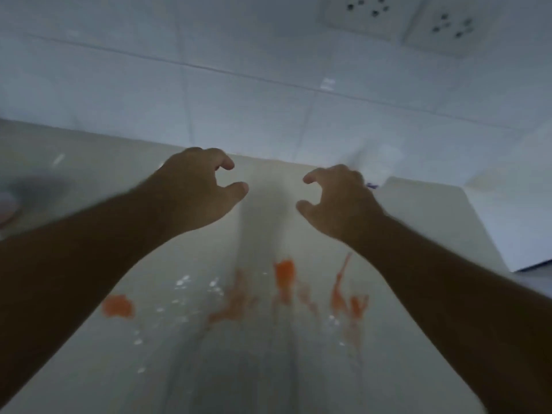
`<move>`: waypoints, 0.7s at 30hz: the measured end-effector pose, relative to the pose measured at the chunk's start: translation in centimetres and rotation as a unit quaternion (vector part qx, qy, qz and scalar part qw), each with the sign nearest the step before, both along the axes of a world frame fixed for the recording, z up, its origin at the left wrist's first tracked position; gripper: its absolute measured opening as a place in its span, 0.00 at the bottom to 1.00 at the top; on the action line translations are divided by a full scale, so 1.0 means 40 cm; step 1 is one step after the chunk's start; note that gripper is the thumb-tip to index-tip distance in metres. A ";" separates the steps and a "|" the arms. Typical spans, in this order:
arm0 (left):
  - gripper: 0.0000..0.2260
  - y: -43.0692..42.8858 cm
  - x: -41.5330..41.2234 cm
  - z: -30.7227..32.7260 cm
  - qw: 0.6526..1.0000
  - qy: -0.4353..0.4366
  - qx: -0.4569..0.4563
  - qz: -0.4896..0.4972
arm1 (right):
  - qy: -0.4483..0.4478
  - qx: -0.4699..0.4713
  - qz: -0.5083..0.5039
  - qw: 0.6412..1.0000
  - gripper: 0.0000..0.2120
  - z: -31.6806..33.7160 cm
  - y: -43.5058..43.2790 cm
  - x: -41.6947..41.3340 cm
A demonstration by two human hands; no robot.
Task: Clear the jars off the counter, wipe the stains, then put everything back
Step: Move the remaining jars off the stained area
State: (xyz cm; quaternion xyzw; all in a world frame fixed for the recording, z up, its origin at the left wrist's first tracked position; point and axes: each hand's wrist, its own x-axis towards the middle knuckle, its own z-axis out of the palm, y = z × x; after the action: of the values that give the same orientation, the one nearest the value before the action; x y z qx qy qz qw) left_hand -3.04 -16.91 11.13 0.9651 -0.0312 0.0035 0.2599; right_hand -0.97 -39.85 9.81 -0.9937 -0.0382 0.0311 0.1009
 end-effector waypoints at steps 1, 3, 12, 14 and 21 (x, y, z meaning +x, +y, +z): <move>0.23 -0.083 0.028 0.000 1.000 0.004 -0.002 -0.008 | -0.007 -0.016 -0.027 0.999 0.24 0.005 -0.091 0.035; 0.23 -0.170 0.062 0.005 1.000 0.005 -0.004 -0.017 | -0.040 -0.046 -0.060 0.996 0.24 0.012 -0.195 0.100; 0.22 -0.372 0.138 -0.021 0.998 0.001 0.054 -0.021 | 0.016 0.096 -0.051 0.994 0.32 -0.034 -0.449 0.335; 0.22 -0.347 0.126 -0.026 0.998 0.002 0.065 -0.013 | 0.003 0.119 -0.043 0.992 0.30 -0.051 -0.445 0.334; 0.22 -0.094 0.007 -0.017 0.995 0.018 0.076 0.065 | -0.052 0.139 -0.003 0.989 0.27 -0.037 -0.284 0.209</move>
State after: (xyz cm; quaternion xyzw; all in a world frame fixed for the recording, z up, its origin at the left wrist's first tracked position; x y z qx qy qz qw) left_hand -2.77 -20.67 10.45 0.9820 0.0366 0.0004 0.1855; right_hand 7.37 -51.22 8.35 -0.9703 -0.0440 -0.0262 0.2364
